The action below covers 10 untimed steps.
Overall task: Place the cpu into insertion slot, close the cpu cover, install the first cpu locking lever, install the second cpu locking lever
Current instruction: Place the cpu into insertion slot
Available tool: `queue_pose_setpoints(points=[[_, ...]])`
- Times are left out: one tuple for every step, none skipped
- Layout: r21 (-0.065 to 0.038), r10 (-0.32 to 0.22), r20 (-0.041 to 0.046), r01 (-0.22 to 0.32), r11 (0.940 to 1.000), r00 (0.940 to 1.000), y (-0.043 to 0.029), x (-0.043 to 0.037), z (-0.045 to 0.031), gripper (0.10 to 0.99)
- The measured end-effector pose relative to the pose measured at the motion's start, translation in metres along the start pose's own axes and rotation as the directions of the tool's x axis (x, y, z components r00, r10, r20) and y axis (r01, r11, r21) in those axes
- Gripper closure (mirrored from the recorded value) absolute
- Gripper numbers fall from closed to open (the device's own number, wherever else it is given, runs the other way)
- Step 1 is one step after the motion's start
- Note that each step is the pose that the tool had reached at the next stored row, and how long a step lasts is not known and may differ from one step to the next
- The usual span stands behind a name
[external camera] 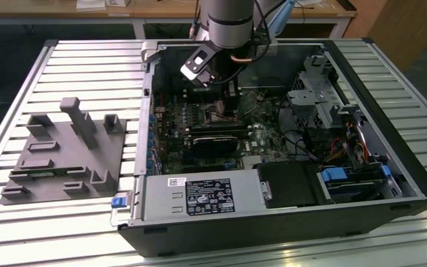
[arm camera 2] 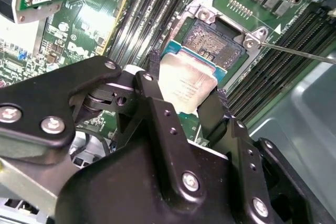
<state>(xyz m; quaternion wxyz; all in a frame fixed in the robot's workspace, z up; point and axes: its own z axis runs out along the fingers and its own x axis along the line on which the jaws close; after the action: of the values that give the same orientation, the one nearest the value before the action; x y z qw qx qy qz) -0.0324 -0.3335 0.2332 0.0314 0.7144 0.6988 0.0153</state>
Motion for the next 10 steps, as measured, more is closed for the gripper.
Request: queue_pose_setpoints(points=[[-0.004,-0.001,-0.0002,0.001,1.0000,1.0000,-0.0001,0.0000,0.0010,0.549],[-0.008,-0.001,-0.0003,0.001,1.0000,1.0000,-0.0002,0.0000,0.0020,0.549],[-0.012,-0.002,-0.0004,0.002,0.9999,1.0000,-0.0004,0.0001,0.0030,0.549],[-0.016,-0.003,-0.0006,0.003,0.9999,1.0000,-0.0006,0.0001,0.0041,0.549],[-0.020,-0.003,-0.0007,0.003,0.9998,1.0000,-0.0008,0.0001,0.0051,0.549],[-0.024,-0.004,-0.0008,0.004,0.9997,1.0000,-0.0012,0.0001,0.0062,0.549],[-0.028,-0.004,-0.0009,0.004,0.9996,1.0000,-0.0015,0.0001,0.0073,0.549],[-0.032,-0.005,-0.0010,0.004,0.9995,1.0000,-0.0019,0.0001,0.0084,0.549],[-0.035,-0.005,-0.0010,0.005,0.9994,1.0000,-0.0022,0.0002,0.0094,0.549],[-0.036,-0.005,-0.0011,0.005,0.9993,1.0000,-0.0026,0.0002,0.0104,0.549]])
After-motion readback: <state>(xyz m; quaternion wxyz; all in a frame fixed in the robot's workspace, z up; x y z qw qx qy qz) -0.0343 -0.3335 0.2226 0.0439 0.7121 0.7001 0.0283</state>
